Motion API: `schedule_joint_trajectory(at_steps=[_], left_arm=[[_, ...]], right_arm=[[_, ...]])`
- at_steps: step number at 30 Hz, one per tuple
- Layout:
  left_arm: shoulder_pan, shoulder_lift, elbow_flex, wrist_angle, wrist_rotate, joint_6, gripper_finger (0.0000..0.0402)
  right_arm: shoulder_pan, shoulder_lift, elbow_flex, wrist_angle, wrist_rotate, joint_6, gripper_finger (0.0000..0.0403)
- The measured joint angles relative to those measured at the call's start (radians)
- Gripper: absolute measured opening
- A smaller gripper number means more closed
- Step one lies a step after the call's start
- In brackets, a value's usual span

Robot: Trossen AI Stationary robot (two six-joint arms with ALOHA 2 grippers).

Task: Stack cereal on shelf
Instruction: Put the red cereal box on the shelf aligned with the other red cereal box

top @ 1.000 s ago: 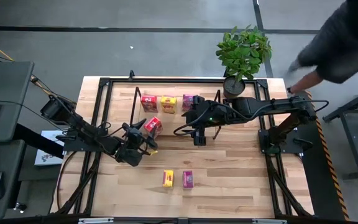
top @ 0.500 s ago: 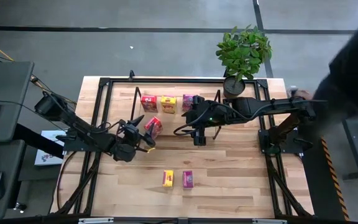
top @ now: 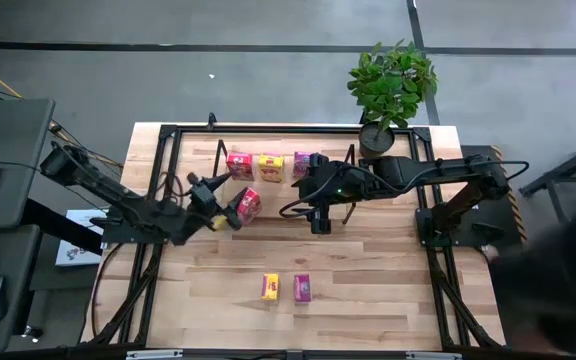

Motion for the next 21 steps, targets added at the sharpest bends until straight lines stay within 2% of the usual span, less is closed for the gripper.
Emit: schedule_joint_trajectory(at_steps=[1, 3, 7, 8, 10, 12, 14, 16, 20, 21], left_arm=[[0.013, -0.018, 0.0, 0.012, 0.098, 0.033, 0.0271], [0.05, -0.062, 0.0, 0.006, 0.368, 0.069, 0.0271], [0.134, -0.143, 0.0, -0.095, 1.07, 0.025, 0.0271], [0.146, -0.155, 0.0, -0.103, 1.187, -0.011, 0.027], [0.146, -0.174, 0.0, -0.112, 1.316, -0.066, 0.0264], [0.118, -0.193, 0.0, -0.142, 1.345, -0.08, 0.0247], [0.074, -0.21, 0.0, -0.182, 1.318, -0.074, 0.0214], [0.019, -0.23, 0.0, -0.242, 1.235, -0.05, 0.0164], [-0.11, -0.256, -0.001, -0.286, 1.005, 0.051, 0.0033], [-0.143, -0.261, -0.001, -0.285, 0.946, 0.078, 0.0017]], right_arm=[[0.0, 0.0, 0.0, 0.005, 0.0, 0.0, 0.0271], [0.0, 0.0, 0.0, 0.01, 0.0, 0.0, 0.0271], [0.0, 0.0, 0.0, 0.01, -0.007, 0.0, 0.0271], [0.0, 0.0, 0.0, 0.007, -0.013, 0.0, 0.0271], [0.0, 0.0, 0.0, 0.002, -0.032, 0.001, 0.0271], [0.0, 0.0, 0.0, 0.001, -0.053, 0.002, 0.0271], [0.0, 0.01, 0.0, 0.004, -0.067, 0.004, 0.0271], [0.0, 0.03, 0.0, -0.001, -0.081, 0.02, 0.0271], [0.008, 0.103, 0.0, 0.005, -0.106, 0.026, 0.0269], [0.012, 0.129, 0.0, 0.004, -0.105, 0.026, 0.0266]])
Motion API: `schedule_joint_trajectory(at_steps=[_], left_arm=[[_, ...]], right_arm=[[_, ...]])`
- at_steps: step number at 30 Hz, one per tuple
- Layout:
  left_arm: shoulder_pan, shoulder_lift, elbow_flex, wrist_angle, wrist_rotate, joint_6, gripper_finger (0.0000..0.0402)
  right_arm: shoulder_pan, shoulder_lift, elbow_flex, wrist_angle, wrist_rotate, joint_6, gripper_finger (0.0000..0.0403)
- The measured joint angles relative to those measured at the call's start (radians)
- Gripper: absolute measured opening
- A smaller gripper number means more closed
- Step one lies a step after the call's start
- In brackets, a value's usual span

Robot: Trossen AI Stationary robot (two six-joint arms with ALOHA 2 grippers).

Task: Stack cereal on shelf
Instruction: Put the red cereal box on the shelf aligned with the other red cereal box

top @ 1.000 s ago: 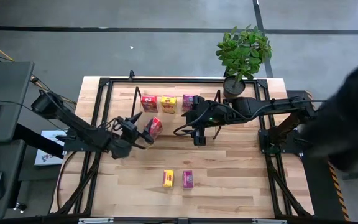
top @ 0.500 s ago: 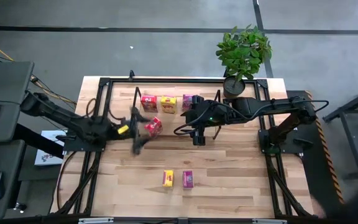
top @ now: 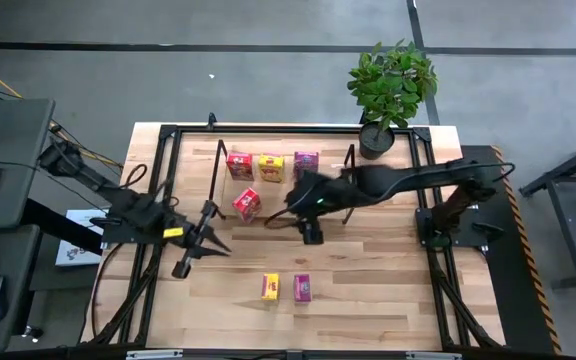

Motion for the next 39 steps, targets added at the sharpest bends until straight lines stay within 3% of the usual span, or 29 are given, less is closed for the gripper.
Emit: schedule_joint_trajectory(at_steps=[5, 9, 11, 12, 15, 19, 25, 32, 39], left_arm=[[-0.137, -0.008, 0.0, 0.01, -0.302, 0.067, 0.0013], [-0.201, -0.002, -0.01, 0.039, -0.407, 0.083, 0.0003], [-0.219, 0.0, -0.04, 0.094, -0.435, 0.101, 0.0003], [-0.225, 0.0, -0.056, 0.127, -0.442, 0.105, 0.0002], [-0.23, 0.0, -0.112, 0.227, -0.479, 0.114, 0.0001], [-0.229, 0.001, -0.18, 0.367, -0.547, 0.1, 0.0001], [-0.229, 0.0, -0.201, 0.445, -0.625, 0.113, 0.0001], [-0.229, 0.001, -0.201, 0.467, -0.63, 0.122, 0.0001], [-0.229, 0.002, -0.201, 0.471, -0.63, 0.121, 0.0001]], right_arm=[[0.003, 0.141, 0.0, 0.009, 0.003, -0.023, 0.0205], [-0.022, 0.209, 0.0, 0.043, -0.002, -0.049, 0.0089], [-0.045, 0.217, 0.0, 0.068, -0.052, -0.059, 0.0027], [-0.057, 0.219, 0.0, 0.093, -0.093, -0.058, 0.0016], [-0.083, 0.244, 0.0, 0.183, -0.184, -0.032, 0.0021], [-0.082, 0.323, 0.0, 0.263, -0.205, -0.037, 0.0004], [-0.065, 0.392, 0.0, 0.379, -0.099, -0.006, 0.0003], [-0.03, 0.437, 0.0, 0.48, 0.126, 0.023, 0.0001], [-0.027, 0.453, 0.0, 0.535, 0.18, 0.036, 0.0]])
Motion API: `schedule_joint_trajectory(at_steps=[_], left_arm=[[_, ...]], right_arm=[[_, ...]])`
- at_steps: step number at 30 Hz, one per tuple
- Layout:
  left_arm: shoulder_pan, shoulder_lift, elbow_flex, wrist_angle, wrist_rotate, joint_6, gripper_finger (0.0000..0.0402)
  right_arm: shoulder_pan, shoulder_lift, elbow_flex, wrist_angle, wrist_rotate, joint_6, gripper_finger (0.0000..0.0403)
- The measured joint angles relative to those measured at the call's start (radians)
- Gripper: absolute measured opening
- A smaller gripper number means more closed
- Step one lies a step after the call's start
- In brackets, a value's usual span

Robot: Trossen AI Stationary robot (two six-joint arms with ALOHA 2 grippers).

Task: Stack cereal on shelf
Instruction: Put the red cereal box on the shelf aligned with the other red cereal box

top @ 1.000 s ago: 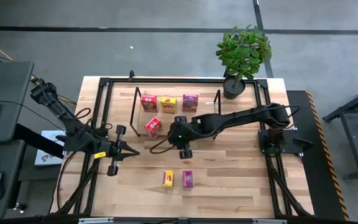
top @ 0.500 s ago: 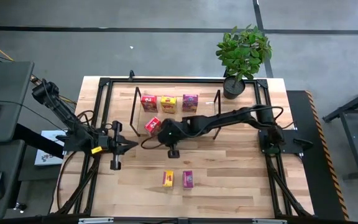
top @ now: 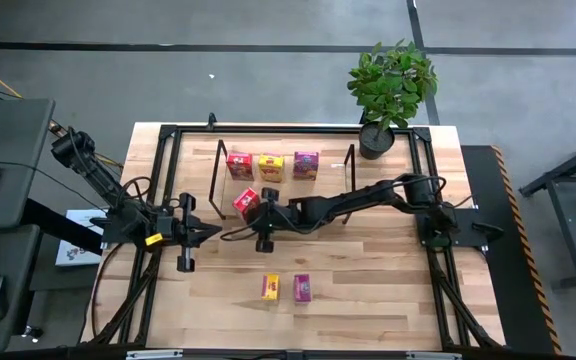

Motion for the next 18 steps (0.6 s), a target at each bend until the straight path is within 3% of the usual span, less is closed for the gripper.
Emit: schedule_joint_trajectory(at_steps=[18], left_arm=[[0.0, 0.0, 0.0, 0.0, -0.023, -0.001, 0.0001]], right_arm=[[-0.067, 0.022, 0.0, 0.131, -0.035, -0.01, 0.0]])
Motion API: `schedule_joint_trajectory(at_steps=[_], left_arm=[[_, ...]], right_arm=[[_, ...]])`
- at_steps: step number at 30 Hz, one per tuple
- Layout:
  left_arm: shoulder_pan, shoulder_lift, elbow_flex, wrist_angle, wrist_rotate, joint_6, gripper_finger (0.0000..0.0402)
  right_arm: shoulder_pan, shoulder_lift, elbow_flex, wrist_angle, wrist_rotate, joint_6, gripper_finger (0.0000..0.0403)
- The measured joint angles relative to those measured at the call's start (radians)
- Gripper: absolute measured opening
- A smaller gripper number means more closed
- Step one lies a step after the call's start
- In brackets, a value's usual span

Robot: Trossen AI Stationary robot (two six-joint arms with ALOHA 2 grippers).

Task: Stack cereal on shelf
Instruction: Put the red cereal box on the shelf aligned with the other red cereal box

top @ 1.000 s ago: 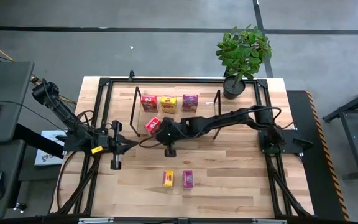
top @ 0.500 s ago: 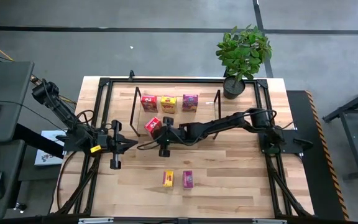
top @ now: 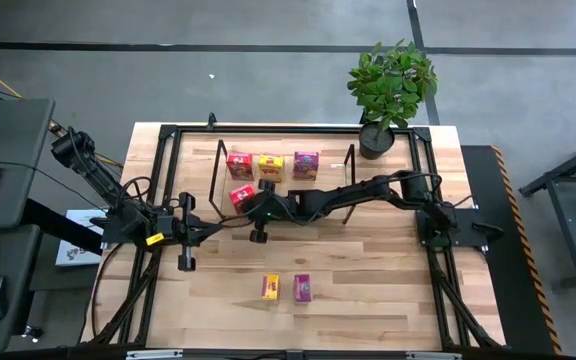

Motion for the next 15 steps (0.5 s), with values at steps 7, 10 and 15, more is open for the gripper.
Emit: schedule_joint_trajectory(at_steps=[7, 10, 15], left_arm=[[0.0, 0.0, 0.0, 0.0, 0.0, 0.0, 0.0001], [0.0, 0.0, 0.0, 0.0, 0.0, 0.0, 0.0], [0.0, 0.0, 0.0, 0.0, 0.0, 0.0, 0.0]], right_arm=[[-0.027, 0.0, 0.0, 0.075, -0.028, -0.007, 0.0], [-0.037, 0.0, 0.0, 0.101, -0.049, -0.007, 0.0], [-0.047, 0.0, 0.0, 0.131, -0.052, -0.008, 0.0]])
